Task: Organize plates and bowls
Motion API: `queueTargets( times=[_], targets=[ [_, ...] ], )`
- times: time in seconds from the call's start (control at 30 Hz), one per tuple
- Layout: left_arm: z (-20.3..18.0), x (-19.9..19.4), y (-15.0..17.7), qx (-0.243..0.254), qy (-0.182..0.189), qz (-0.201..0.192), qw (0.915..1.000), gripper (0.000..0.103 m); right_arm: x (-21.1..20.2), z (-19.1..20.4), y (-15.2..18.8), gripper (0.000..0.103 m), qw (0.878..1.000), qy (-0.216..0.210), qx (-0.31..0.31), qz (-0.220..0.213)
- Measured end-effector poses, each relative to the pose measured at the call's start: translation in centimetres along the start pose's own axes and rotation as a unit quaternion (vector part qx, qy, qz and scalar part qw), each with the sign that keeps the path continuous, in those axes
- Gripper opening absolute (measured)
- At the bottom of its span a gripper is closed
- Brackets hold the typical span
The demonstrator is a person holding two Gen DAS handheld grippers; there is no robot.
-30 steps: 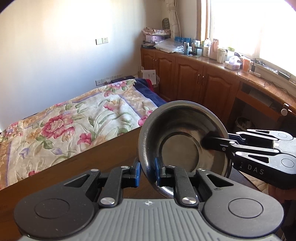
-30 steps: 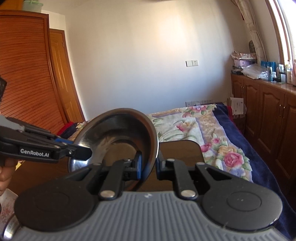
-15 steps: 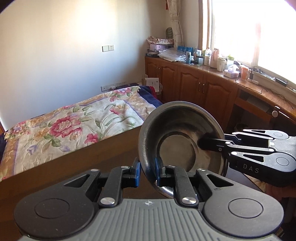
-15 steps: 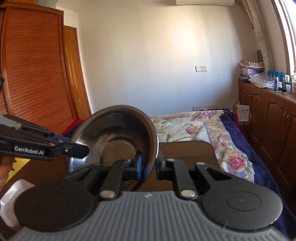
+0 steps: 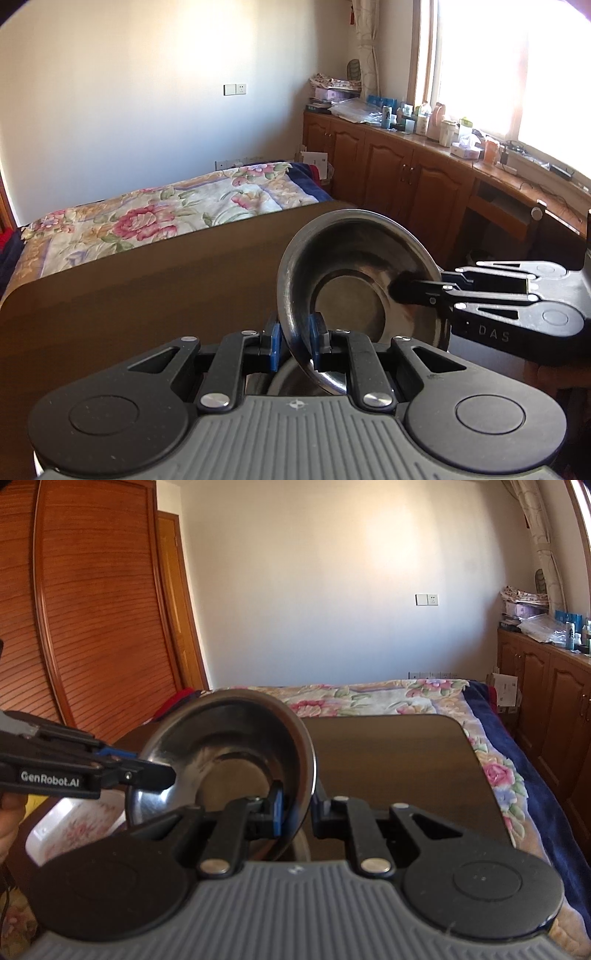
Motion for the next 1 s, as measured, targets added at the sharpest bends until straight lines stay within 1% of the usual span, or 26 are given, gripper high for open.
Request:
queueTargets(
  times=[0.17, 0.33, 0.47, 0.67, 0.83, 0.9, 1.0],
  targets=[
    [0.2, -0.8, 2.0, -0.006, 0.001, 0.000, 1.0000, 0.017, -0.5, 0.8, 0.8, 0.017, 1.000, -0.006, 0.005, 0.008],
    [0.6, -1.1, 2.9, -0.018, 0.001, 0.000, 0.9998, 0.017, -0.8, 1.6, 1.3, 0.017, 1.000, -0.008, 0.004, 0.011],
    [1.1, -1.2, 3.6, -0.032, 0.003, 0.005, 0.9995, 0.017, -0.5, 2.0, 1.5, 0.017, 1.000, -0.011, 0.008, 0.011],
    [1.7, -0.8, 4.1, -0.041, -0.004, 0.006, 0.9991, 0.017, 0.0, 2.5, 2.1, 0.017, 1.000, -0.010, 0.011, 0.013],
    [1.8, -0.8, 4.6, -0.038, -0.009, 0.006, 0.9992, 0.017, 0.1, 2.6, 2.5, 0.017, 1.000, -0.006, 0.007, 0.016],
    [1.3, -0.7, 4.8, -0.036, -0.013, 0.006, 0.9992, 0.017, 0.2, 2.8, 2.5, 0.017, 1.000, -0.005, 0.004, 0.017],
    [1.4, -0.5, 5.0, -0.035, -0.021, 0.005, 0.9992, 0.017, 0.4, 3.1, 2.5, 0.017, 1.000, 0.003, -0.011, 0.017]
  ],
)
Point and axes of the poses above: each gripper's, at about its wrist camera, not at the fingertips, and x roughly the way its jaws point, z to its left, y to its underside, the point moved 9 cm from there along x, roughly the way its jaws point, and after that the axes turned 14 degrees about -x, right-handed, at the moved point
